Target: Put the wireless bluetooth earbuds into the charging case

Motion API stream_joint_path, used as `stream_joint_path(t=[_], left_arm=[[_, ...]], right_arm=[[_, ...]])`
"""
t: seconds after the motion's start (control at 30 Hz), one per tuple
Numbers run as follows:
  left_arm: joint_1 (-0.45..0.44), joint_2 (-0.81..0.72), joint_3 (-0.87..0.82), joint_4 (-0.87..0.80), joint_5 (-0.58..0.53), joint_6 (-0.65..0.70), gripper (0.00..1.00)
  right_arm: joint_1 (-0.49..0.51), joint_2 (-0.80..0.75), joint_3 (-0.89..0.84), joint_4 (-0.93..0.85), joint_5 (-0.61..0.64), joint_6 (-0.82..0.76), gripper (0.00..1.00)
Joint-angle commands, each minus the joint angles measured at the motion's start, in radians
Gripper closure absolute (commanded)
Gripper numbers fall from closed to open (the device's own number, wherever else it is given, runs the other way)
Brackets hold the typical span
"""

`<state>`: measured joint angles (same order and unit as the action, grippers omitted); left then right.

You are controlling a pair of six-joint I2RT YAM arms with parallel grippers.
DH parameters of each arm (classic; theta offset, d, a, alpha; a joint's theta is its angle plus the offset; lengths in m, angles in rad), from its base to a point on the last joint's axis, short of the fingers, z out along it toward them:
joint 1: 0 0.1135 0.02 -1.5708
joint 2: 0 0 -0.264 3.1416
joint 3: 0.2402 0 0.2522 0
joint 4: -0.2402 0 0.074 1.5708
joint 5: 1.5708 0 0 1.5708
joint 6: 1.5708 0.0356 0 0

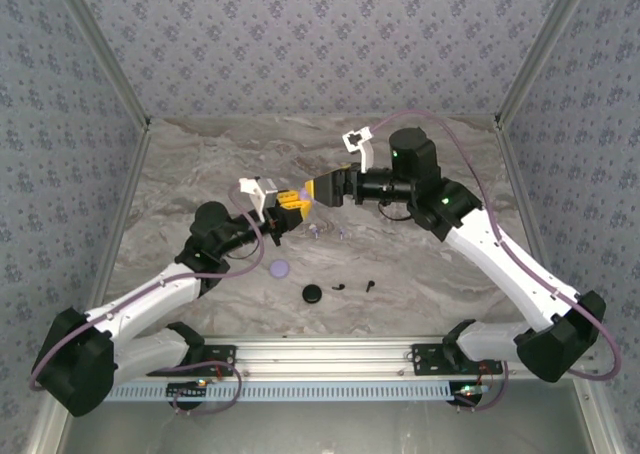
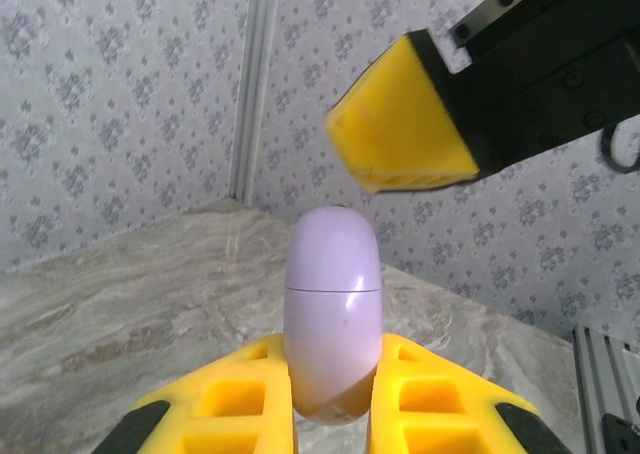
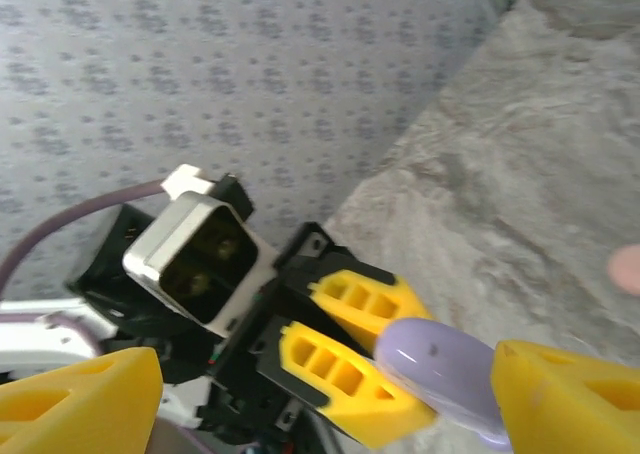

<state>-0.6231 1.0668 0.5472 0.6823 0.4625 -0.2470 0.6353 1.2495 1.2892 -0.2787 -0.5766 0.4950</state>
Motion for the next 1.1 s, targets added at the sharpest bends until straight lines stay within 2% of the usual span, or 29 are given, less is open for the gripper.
stream_joint_path(t=[0.0, 0.13, 0.3, 0.43, 0.57, 0.77, 1.07], left_arm=[[-0.004, -0.04, 0.013, -0.126, -0.084, 0.01, 1.0], [0.019, -0.051, -0.007, -0.254, -0.178, -0.072, 1.0], [0.116, -0.013, -0.009, -0.399, -0.219, -0.206, 1.0], [0.23, 0.055, -0.003, -0.488, -0.182, -0.307, 1.0], [0.304, 0.139, 0.003, -0.515, -0.101, -0.359, 1.0], [0.322, 0.287, 0.047, -0.538, -0.035, -0.378, 1.0], [0.326, 0.448, 0.083, -0.466, -0.007, -0.434, 1.0]], right_arm=[[0.003, -0.055, 0.048, -0.116, 0.194, -0.094, 0.1], [0.0, -0.058, 0.05, -0.174, 0.279, -0.117, 0.1], [-0.023, -0.078, -0.001, -0.143, 0.312, -0.084, 0.0], [-0.077, -0.102, -0.063, -0.05, 0.209, -0.025, 0.0], [-0.086, -0.104, -0.07, -0.065, 0.204, -0.025, 0.0], [-0.086, -0.101, -0.073, -0.079, 0.212, -0.028, 0.0], [-0.087, -0.099, -0.065, -0.125, 0.226, -0.042, 0.0]])
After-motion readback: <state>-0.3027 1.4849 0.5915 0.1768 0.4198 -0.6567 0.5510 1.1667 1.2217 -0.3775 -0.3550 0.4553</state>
